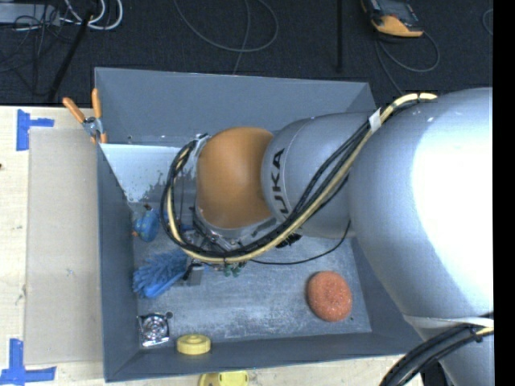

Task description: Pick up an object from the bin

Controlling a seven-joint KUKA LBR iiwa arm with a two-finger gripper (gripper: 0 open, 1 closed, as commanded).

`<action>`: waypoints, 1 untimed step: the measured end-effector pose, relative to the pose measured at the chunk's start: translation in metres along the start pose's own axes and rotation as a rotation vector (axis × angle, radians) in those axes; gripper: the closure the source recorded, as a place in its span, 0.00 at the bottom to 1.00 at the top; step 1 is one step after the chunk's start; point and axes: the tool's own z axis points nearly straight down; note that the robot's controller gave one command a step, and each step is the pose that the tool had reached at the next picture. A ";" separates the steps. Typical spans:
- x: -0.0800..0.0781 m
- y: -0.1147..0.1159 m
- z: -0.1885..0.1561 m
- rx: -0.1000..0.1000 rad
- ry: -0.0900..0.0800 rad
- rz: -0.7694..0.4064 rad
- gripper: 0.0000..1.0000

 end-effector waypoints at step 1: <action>0.003 0.005 -0.042 0.002 0.007 0.005 1.00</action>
Offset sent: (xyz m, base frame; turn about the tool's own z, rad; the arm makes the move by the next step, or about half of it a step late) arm 0.0011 0.0285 0.0562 -0.0075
